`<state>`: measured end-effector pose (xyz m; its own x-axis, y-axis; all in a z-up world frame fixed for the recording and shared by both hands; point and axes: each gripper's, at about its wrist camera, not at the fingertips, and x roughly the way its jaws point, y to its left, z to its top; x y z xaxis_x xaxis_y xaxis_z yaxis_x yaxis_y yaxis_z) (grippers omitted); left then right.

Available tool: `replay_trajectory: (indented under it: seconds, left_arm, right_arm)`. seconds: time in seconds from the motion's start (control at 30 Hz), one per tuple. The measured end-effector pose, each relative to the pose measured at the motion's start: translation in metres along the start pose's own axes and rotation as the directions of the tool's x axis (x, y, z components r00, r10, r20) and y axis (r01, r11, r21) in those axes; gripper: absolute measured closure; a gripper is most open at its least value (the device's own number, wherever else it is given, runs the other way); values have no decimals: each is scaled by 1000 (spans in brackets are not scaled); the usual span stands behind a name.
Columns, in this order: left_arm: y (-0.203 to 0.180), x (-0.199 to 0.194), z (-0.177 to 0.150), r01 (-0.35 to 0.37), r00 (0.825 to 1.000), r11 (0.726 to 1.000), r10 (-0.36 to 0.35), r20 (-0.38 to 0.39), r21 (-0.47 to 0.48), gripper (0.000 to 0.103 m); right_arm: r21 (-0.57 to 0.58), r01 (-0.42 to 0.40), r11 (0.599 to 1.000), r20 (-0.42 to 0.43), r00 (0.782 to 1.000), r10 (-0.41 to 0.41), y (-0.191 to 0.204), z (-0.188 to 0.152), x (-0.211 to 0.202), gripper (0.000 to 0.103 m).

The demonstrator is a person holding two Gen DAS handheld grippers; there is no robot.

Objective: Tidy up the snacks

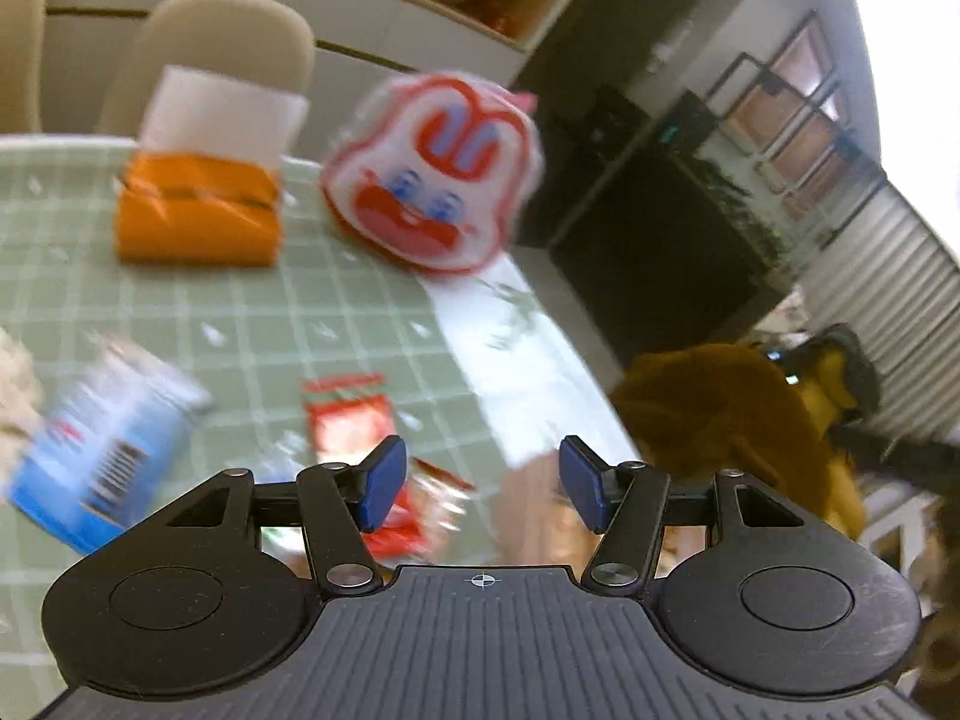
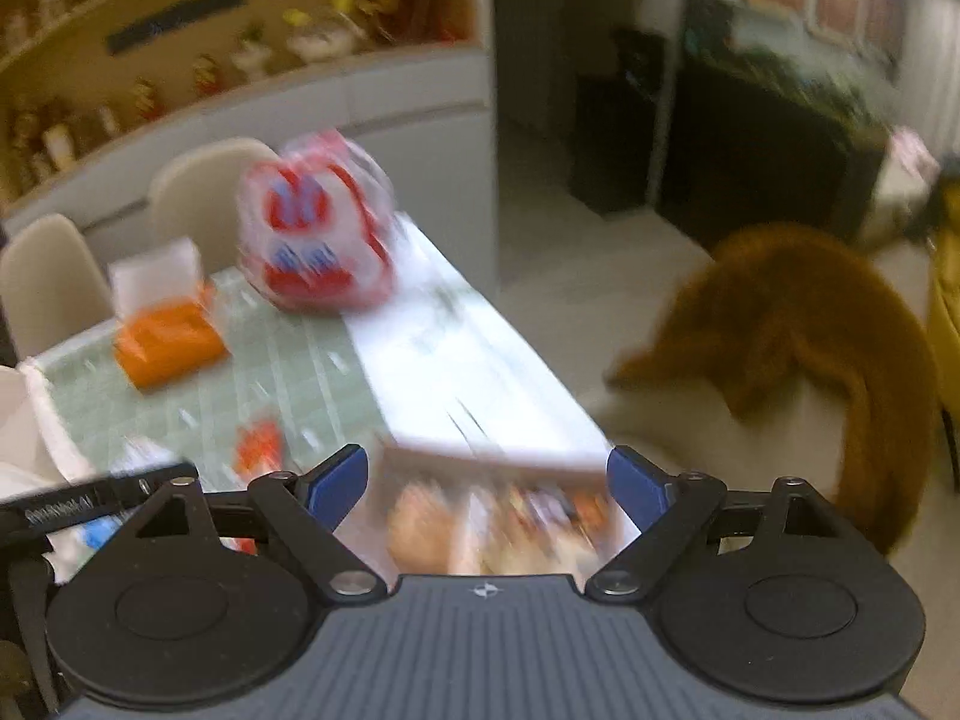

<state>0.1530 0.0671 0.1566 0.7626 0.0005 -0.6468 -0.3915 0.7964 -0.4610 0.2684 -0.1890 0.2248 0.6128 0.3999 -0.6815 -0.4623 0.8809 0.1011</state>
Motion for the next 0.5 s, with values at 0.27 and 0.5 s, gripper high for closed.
replay_trajectory:
  seconds: [0.27, 0.5]
  left_arm:
    - [72, 18, -24, -121, 992, 990, 118, -47, -77, 41]
    - [118, 33, -50, -121, 993, 976, 117, -33, -182, 41]
  right_arm:
    - [27, -167, 986, -198, 966, 169, 69, 8, 101, 0]
    - [65, -203, 977, -393, 895, 212, 114, -37, 198, 15]
